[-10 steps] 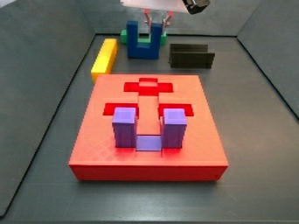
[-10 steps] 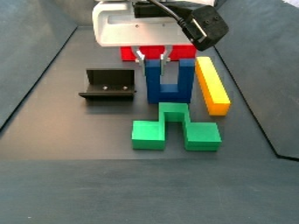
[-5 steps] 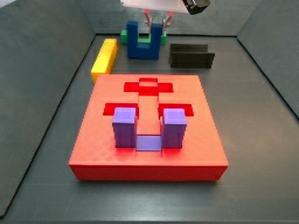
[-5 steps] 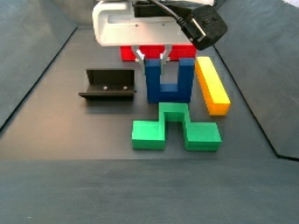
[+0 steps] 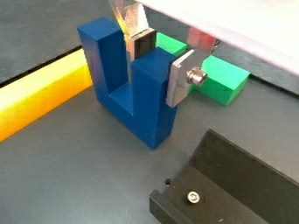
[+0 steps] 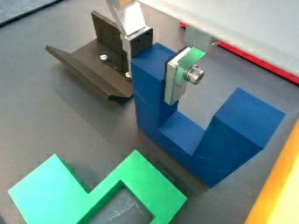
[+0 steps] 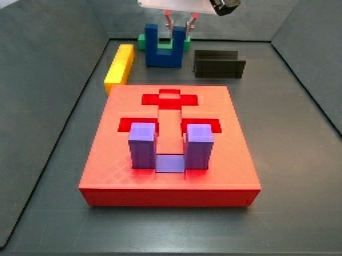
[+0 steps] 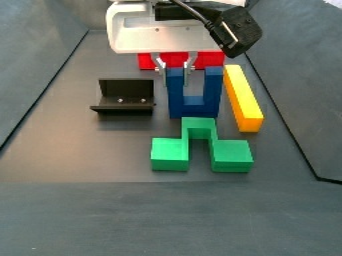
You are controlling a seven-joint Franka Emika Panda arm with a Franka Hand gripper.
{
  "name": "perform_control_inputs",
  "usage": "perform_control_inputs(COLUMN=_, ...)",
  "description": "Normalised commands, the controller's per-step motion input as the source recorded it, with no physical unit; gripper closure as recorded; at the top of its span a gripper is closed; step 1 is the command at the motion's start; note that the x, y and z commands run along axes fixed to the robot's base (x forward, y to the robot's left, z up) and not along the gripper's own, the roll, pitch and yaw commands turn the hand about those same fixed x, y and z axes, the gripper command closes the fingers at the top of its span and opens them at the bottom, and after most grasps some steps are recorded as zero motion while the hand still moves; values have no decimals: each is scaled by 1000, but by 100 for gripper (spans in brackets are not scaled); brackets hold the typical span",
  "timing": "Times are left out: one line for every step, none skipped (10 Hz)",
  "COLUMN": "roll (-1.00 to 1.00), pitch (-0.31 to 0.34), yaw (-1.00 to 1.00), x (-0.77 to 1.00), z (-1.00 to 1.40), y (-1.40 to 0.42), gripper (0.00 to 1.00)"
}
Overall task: Pick up the blue object. Move up. Move to above the board. Insert the blue object.
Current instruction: Pick up the blue object, then move up, then move to above the board.
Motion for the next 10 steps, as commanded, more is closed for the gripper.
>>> perform_control_inputs(roll=0, pitch=0, yaw=0, x=0, z=0, y=0, gripper=100)
perform_control_inputs(roll=0, pitch=0, yaw=0, x=0, z=0, y=0, gripper=100)
perform_control_inputs(roll=0, pitch=0, yaw=0, x=0, z=833, y=0, gripper=100)
perform_control_inputs(roll=-8, pitch=14, yaw=-6, x=-24, z=808, y=-31, gripper=100)
perform_control_inputs(roll=-10, pitch=26, yaw=-7, x=-56, z=607, y=-37, gripper=100)
perform_control_inputs(roll=-4, pitch=4, yaw=-3, x=-27, z=300, y=-14, gripper=100)
perform_control_inputs(roll=0, pitch=0, yaw=0, x=0, z=1400, y=0, gripper=100)
perform_control_inputs(roll=-3, pitch=32, yaw=2, x=-20, z=1400, y=-1, gripper=100)
perform_control_inputs(roll=-1, pitch=19, yaw=-5, x=-24, z=1400, y=-2, gripper=100)
perform_control_inputs(roll=0, pitch=29, yaw=-1, x=29, z=1400, y=8, gripper=100)
